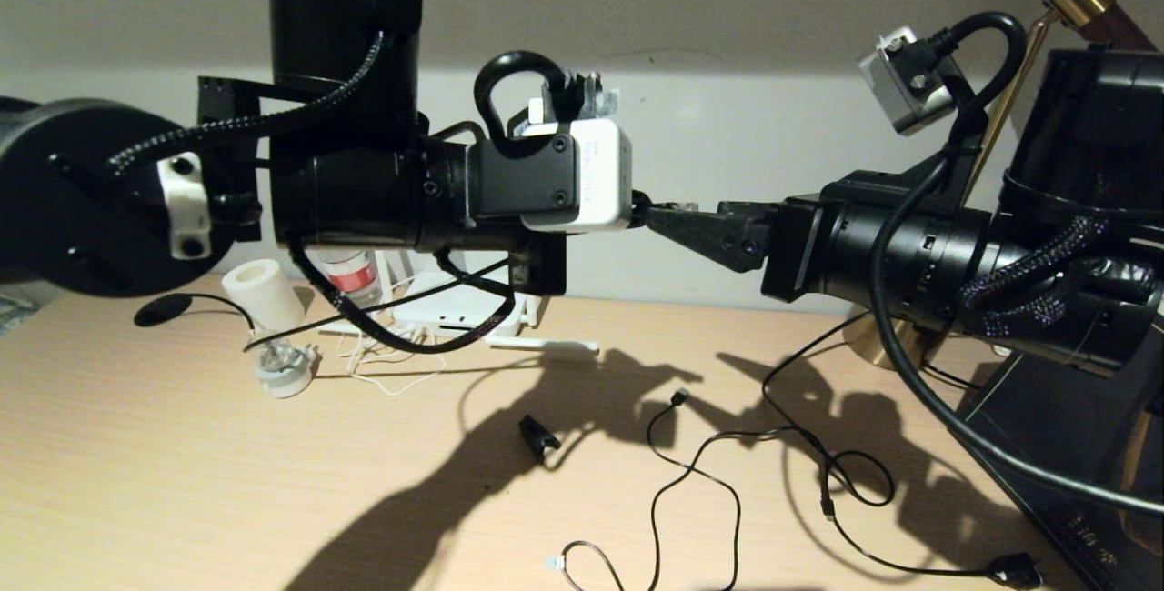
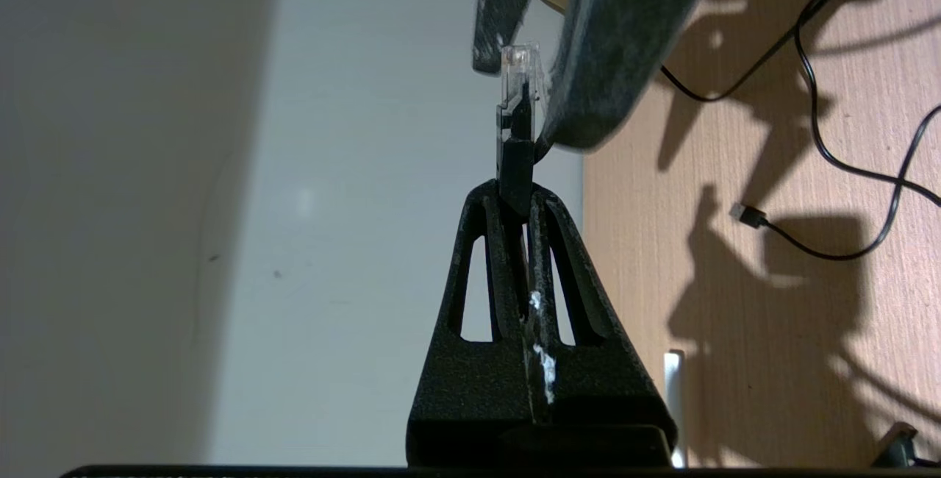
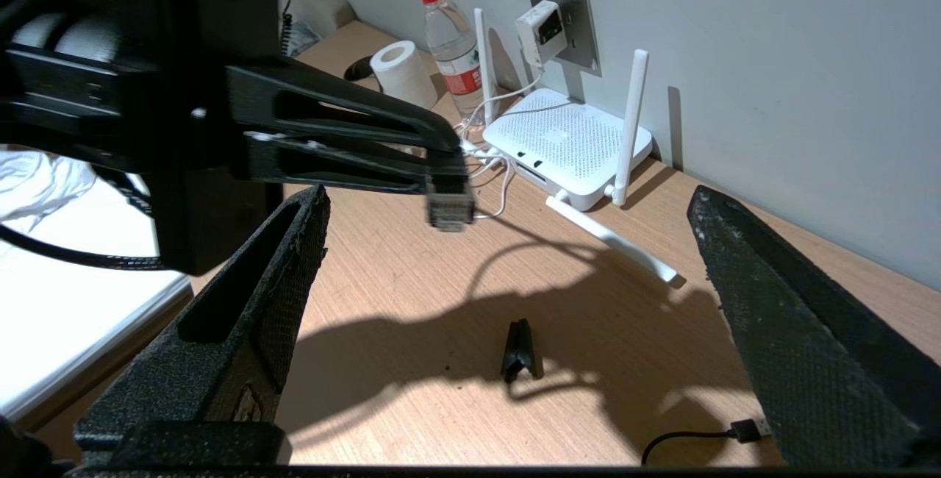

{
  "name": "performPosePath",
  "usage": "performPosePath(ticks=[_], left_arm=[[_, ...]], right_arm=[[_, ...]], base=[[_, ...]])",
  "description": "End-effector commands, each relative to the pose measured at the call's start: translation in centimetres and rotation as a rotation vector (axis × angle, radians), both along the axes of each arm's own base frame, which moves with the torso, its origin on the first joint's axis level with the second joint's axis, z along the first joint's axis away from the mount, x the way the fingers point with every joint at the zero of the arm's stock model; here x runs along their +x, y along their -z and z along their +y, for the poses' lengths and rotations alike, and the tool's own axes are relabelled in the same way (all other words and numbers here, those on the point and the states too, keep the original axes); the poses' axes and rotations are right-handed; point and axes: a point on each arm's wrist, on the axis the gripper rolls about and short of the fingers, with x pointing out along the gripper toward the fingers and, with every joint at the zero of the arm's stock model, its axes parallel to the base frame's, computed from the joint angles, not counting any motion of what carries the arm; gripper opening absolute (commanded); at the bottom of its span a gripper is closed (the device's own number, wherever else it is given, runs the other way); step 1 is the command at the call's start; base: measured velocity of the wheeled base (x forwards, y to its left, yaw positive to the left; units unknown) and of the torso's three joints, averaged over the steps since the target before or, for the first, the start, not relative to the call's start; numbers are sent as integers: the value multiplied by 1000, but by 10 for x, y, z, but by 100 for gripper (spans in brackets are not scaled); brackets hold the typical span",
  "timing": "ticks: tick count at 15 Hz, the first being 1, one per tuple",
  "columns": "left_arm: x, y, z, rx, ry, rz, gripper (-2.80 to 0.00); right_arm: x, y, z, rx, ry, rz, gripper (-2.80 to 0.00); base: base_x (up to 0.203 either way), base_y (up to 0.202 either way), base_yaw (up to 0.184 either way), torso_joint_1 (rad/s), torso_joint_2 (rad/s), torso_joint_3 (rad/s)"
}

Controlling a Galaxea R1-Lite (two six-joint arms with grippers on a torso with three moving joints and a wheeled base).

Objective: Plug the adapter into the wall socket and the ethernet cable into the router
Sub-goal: Hand it to the other hand

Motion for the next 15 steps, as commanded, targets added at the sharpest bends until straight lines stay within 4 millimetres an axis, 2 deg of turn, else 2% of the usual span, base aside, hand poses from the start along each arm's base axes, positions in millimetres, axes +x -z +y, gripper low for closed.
performPosePath(ticks=[1, 13, 14, 15], left_arm=[[-3, -2, -1, -2, 12, -11, -280], [-8, 1, -7, -7, 34, -11, -280], [-9, 0, -6, -8, 34, -13, -280], [-9, 2, -6, -5, 34, -8, -280]], right_arm=[[0, 0, 0, 1, -2, -1, 0], [-6, -5, -4, 13, 0, -13, 0], [-5, -3, -4, 8, -1, -10, -280], [-6, -2, -4, 7, -2, -8, -280]], base=[[0, 0, 0, 0, 0, 0], [0, 0, 0, 0, 0, 0], [0, 0, 0, 0, 0, 0], [0, 0, 0, 0, 0, 0]])
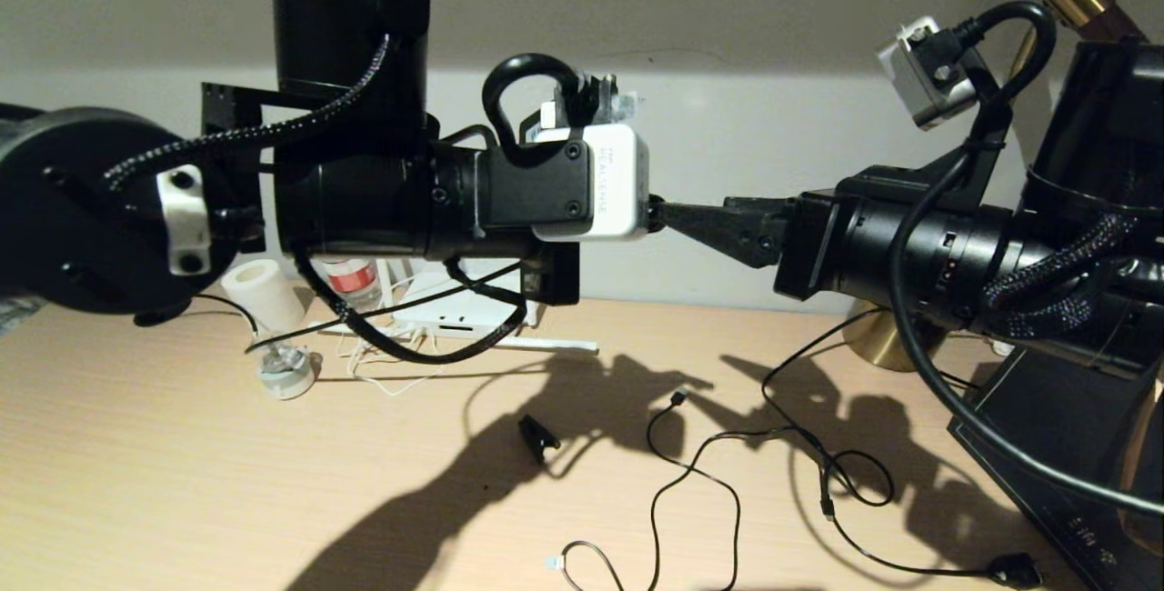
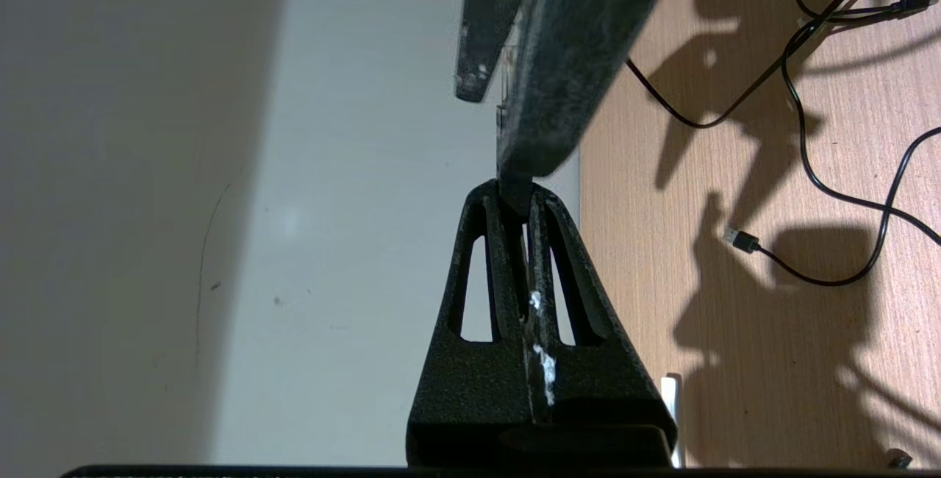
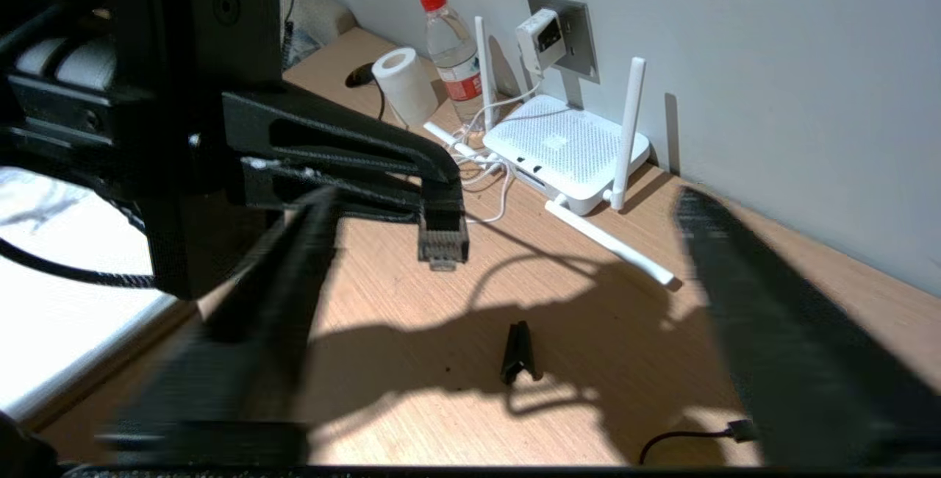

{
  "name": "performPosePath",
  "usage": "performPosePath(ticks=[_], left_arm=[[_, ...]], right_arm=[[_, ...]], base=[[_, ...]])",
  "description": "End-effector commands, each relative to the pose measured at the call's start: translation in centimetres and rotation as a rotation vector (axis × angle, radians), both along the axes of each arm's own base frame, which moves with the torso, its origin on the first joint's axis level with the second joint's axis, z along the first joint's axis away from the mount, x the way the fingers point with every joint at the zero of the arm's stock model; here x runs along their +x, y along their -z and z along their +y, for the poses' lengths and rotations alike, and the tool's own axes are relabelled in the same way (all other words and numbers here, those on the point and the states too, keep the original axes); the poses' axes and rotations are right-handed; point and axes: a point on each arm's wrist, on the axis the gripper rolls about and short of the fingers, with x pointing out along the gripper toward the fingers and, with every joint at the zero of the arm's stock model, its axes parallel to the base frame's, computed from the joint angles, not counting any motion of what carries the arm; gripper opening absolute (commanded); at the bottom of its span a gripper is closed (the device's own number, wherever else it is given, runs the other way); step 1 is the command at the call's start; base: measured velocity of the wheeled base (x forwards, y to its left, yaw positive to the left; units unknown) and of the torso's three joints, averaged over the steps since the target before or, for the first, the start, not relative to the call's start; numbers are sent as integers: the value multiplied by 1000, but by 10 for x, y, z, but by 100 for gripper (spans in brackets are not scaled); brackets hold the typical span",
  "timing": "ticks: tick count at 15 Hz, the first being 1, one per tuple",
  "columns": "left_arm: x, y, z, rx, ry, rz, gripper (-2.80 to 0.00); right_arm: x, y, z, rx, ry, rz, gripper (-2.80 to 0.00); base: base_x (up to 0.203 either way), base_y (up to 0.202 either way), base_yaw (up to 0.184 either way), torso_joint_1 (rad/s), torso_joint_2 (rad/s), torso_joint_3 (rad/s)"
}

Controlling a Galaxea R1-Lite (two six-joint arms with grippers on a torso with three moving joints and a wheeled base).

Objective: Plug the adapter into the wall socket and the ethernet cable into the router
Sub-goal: Hand it to the other hand

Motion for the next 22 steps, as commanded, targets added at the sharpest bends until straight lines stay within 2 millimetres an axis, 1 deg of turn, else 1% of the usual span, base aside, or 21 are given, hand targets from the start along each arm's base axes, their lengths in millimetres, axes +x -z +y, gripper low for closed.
performPosePath(ticks=[1, 15, 16, 19, 21, 22], left_arm=[[-1, 1, 1, 6, 4, -1, -280], [-3, 1, -3, -9, 18, -12, -280], [-2, 0, -4, -18, 20, -23, 0], [-3, 2, -5, -32, 23, -19, 0], [-6, 3, -3, -32, 21, -16, 0], [-10, -1, 1, -39, 20, -24, 0]], right_arm=[[-1, 0, 0, 1, -3, -1, -280], [-4, -1, 2, 4, -16, -4, -280], [-4, -1, 2, 3, -16, -3, -280], [-4, 0, 2, 3, -16, 2, -280], [-4, 1, 2, 3, -6, 9, -280], [-4, 3, 1, 2, 15, 13, -280]], base=[[0, 0, 0, 0, 0, 0], [0, 0, 0, 0, 0, 0], [0, 0, 0, 0, 0, 0], [0, 0, 0, 0, 0, 0], [0, 0, 0, 0, 0, 0], [0, 0, 0, 0, 0, 0]])
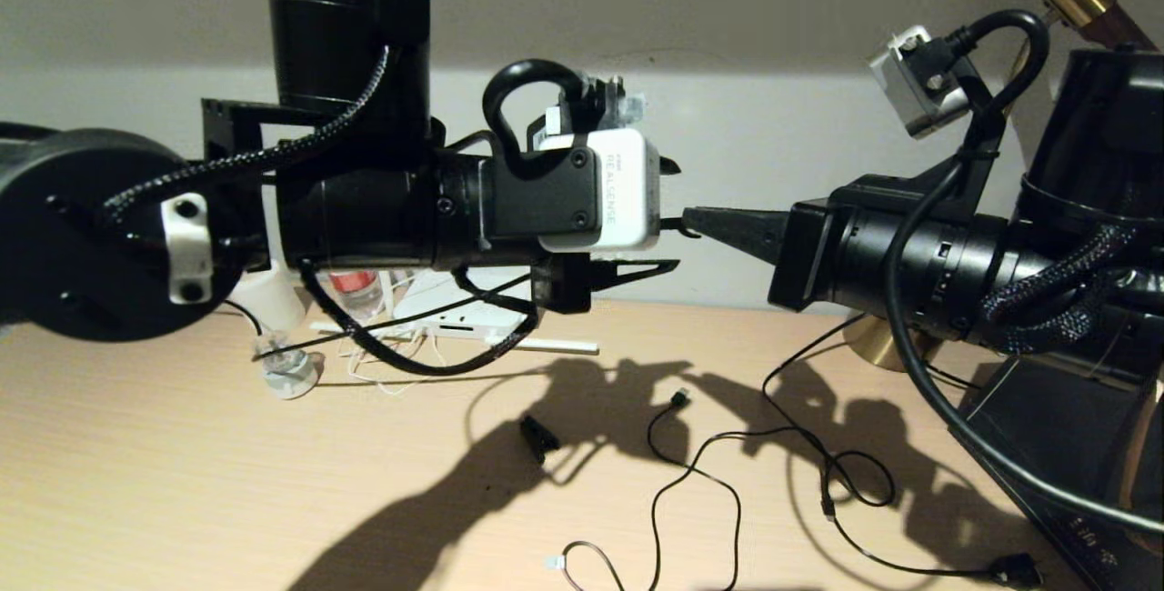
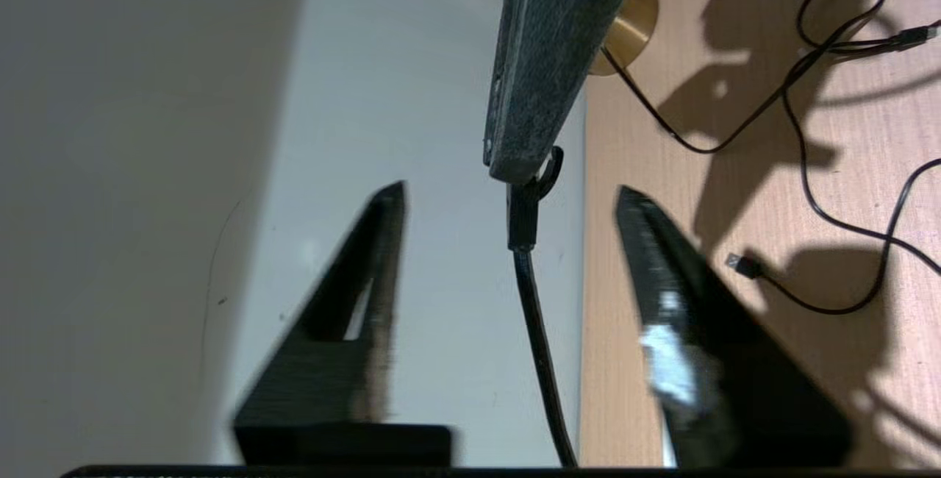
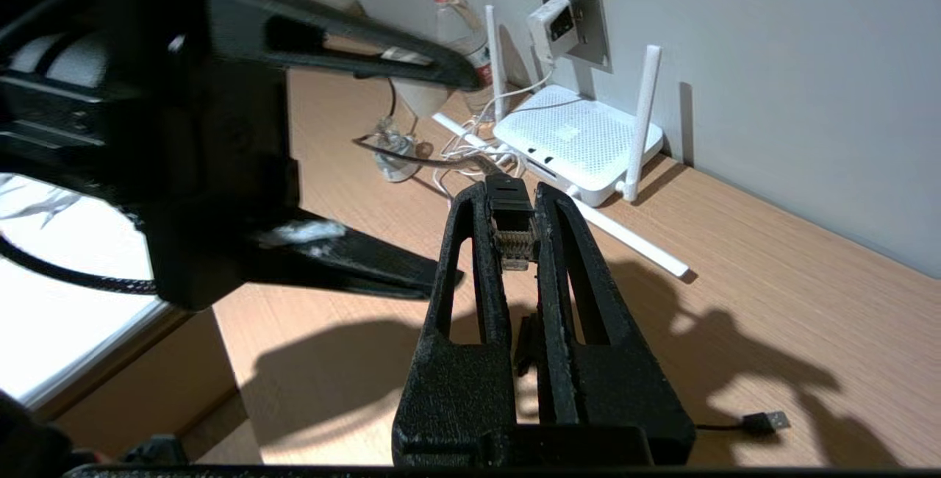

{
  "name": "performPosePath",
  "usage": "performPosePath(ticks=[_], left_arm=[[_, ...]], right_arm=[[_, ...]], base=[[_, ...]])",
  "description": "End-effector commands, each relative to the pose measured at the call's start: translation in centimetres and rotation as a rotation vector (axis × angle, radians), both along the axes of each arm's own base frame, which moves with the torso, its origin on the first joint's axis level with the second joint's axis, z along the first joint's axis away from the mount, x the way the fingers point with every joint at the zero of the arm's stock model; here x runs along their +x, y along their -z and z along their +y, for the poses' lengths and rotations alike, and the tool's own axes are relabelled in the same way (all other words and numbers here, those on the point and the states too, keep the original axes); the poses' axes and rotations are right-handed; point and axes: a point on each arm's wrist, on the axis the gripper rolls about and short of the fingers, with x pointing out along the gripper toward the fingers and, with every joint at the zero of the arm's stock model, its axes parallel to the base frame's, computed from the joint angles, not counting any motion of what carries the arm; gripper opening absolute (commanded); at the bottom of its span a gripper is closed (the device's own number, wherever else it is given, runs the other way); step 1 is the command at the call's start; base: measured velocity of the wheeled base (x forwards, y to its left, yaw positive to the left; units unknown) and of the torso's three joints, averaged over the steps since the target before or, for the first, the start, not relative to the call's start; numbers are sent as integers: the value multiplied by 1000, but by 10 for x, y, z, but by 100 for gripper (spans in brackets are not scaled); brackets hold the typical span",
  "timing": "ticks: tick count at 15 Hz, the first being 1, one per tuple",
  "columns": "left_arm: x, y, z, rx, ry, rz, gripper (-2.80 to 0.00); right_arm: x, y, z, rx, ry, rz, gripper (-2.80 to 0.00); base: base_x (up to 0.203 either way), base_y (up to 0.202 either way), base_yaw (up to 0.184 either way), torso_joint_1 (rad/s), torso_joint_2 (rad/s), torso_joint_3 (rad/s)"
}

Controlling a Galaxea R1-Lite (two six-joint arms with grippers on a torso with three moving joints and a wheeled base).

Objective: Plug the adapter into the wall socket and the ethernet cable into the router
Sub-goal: Hand it to the other hand

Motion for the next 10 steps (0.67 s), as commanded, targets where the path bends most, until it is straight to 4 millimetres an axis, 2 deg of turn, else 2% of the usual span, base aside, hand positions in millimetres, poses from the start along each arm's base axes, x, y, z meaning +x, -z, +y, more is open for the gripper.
performPosePath(ticks=[1, 3, 5, 7, 10], left_arm=[[-9, -6, 11, -8, -4, -19, 0], [-10, 1, 33, -6, -36, -11, 0], [-6, 18, 47, -17, -48, -22, 0], [-3, 20, 50, -87, 20, -110, 0], [5, 10, 44, -140, 111, -215, 0]], right_arm=[[-1, 0, -2, 22, 32, 16, -280], [-1, -9, -3, 130, 58, 89, -280], [2, -23, 0, 226, 56, 177, -280], [7, -32, 4, 277, 49, 322, -280], [12, -51, 5, 415, -120, 583, -280]], base=[[0, 0, 0, 0, 0, 0], [0, 0, 0, 0, 0, 0], [0, 0, 0, 0, 0, 0], [0, 0, 0, 0, 0, 0], [0, 0, 0, 0, 0, 0]])
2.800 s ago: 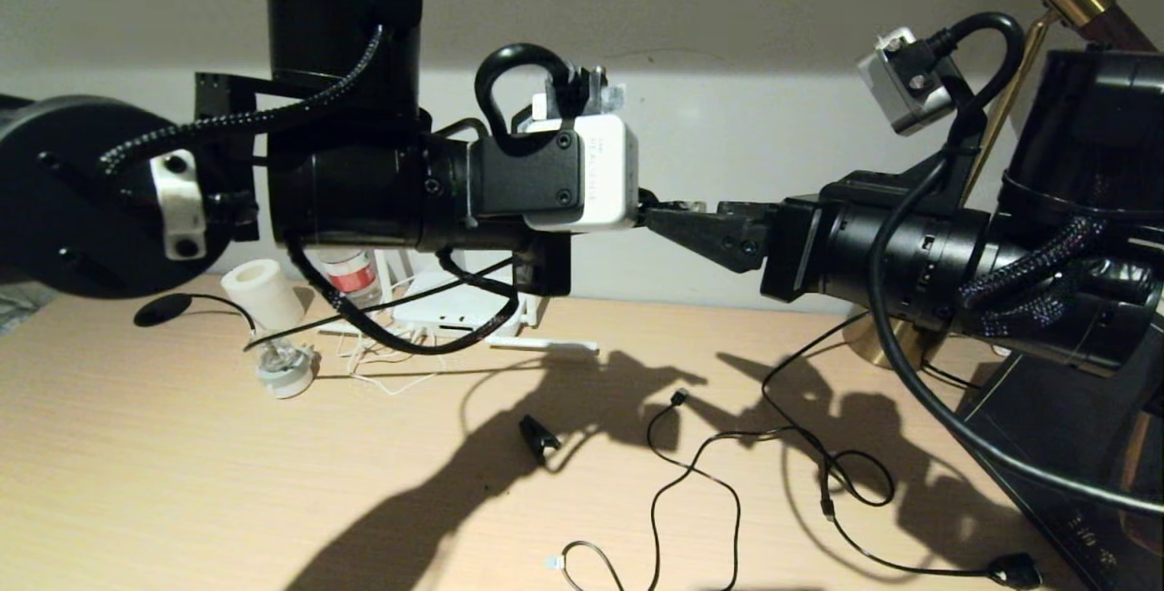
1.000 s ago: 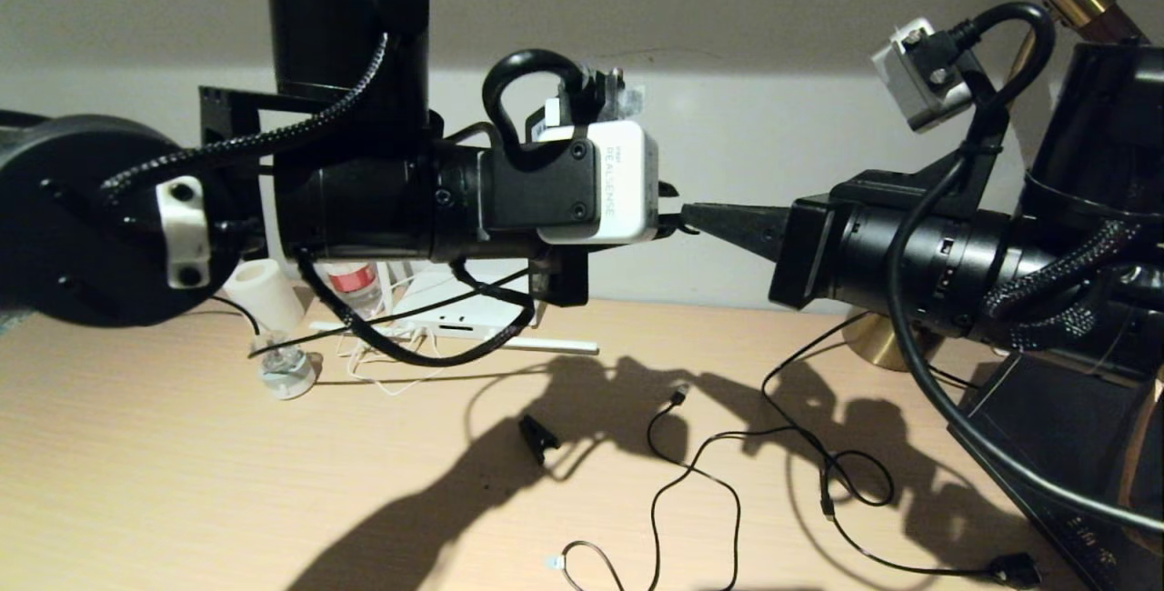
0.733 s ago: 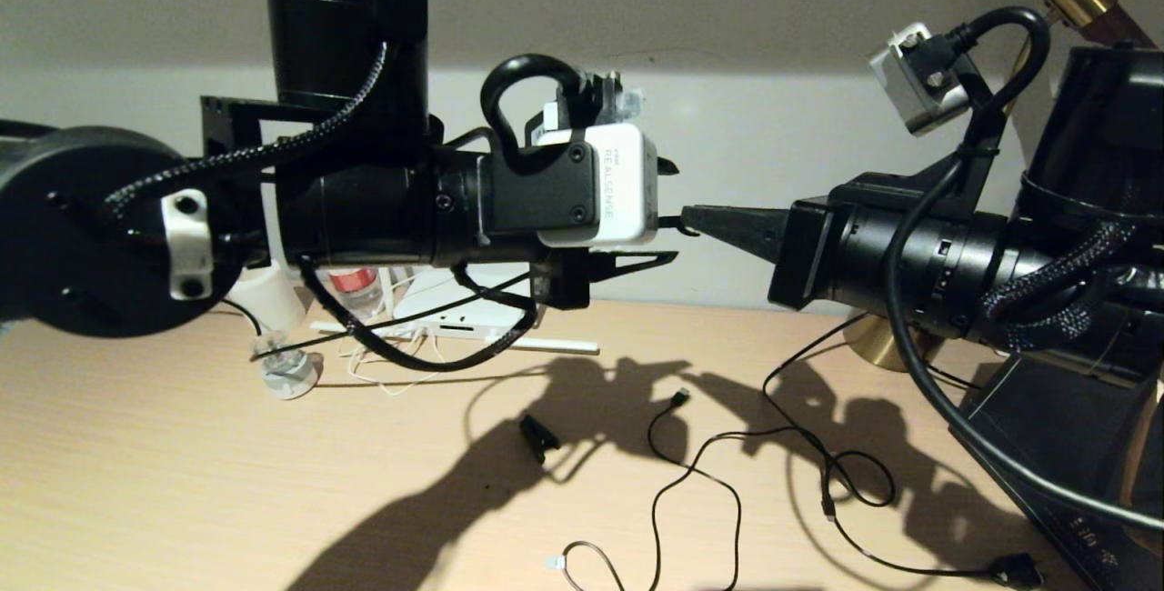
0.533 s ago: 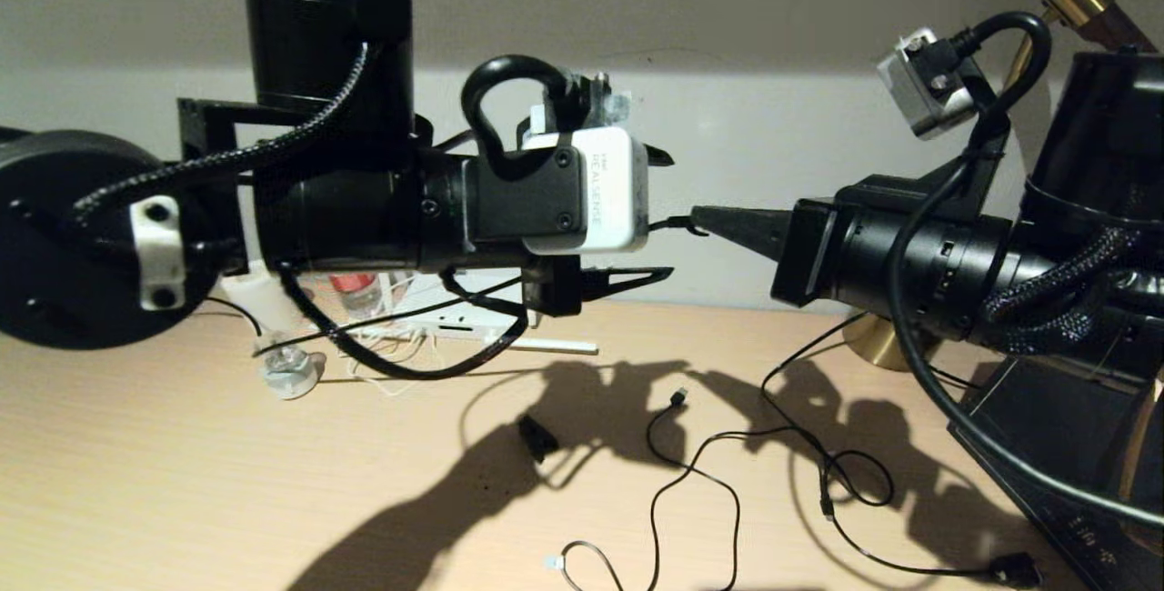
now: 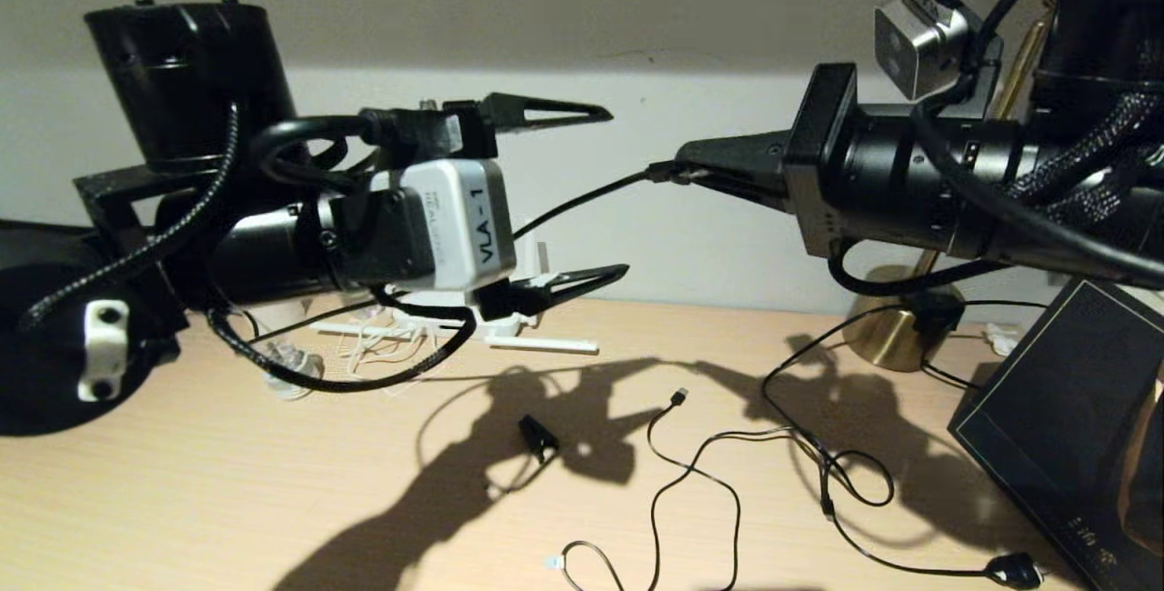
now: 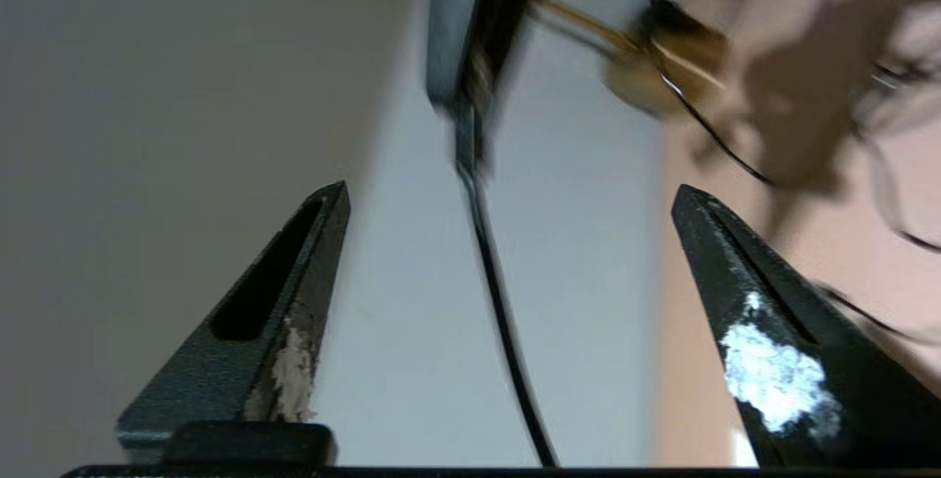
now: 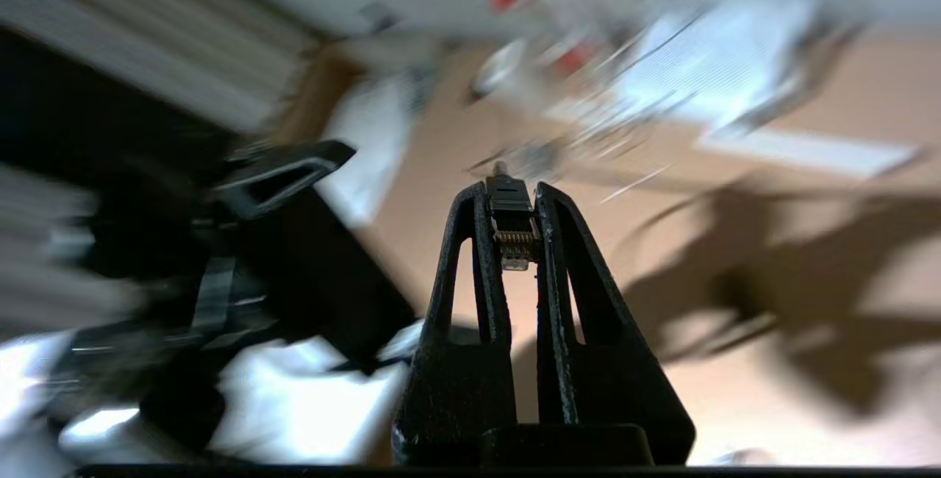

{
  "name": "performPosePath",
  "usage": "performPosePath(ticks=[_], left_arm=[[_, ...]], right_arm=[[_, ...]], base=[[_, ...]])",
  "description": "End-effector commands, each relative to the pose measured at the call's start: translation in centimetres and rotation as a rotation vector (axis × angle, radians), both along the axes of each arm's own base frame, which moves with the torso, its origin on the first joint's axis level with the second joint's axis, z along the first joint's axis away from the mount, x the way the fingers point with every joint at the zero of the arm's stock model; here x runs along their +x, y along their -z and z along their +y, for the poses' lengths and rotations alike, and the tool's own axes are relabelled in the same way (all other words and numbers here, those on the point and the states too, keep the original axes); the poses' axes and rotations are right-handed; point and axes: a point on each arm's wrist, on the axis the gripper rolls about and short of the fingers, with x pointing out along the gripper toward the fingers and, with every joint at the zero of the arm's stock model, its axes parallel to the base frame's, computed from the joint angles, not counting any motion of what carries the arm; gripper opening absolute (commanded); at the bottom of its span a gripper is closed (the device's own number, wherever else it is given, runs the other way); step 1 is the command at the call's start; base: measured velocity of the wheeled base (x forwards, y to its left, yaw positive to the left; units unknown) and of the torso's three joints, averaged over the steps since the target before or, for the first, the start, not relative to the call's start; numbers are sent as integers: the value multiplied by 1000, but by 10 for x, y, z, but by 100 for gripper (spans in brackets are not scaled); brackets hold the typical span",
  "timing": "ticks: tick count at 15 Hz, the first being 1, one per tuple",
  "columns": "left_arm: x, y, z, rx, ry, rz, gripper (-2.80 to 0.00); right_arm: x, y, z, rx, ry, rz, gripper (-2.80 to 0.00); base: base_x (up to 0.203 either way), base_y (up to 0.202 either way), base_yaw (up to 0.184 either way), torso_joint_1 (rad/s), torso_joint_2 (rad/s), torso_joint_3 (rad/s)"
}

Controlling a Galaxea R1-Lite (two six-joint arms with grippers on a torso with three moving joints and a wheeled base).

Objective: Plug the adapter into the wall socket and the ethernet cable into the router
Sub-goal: Hand it to the other hand

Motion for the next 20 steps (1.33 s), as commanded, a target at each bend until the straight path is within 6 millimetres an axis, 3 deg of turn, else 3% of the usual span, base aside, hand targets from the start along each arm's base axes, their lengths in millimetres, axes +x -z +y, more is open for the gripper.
performPosePath(ticks=[1, 4, 8, 12, 20], left_arm=[[10, -7, -7, -20, 54, -90, 0], [17, -9, -13, -33, 148, -183, 0], [21, -5, -18, -36, 194, -203, 0], [22, -5, -20, -44, 192, -209, 0], [19, -19, -26, -81, 210, -249, 0]], right_arm=[[9, -9, -4, 90, -115, 201, -280], [27, -8, -15, 192, -197, 438, -280], [38, -17, -46, 285, -205, 510, -280], [33, -28, -54, 331, -298, 521, -280], [34, -27, -48, 331, -391, 584, -280]], base=[[0, 0, 0, 0, 0, 0], [0, 0, 0, 0, 0, 0], [0, 0, 0, 0, 0, 0], [0, 0, 0, 0, 0, 0], [0, 0, 0, 0, 0, 0]])
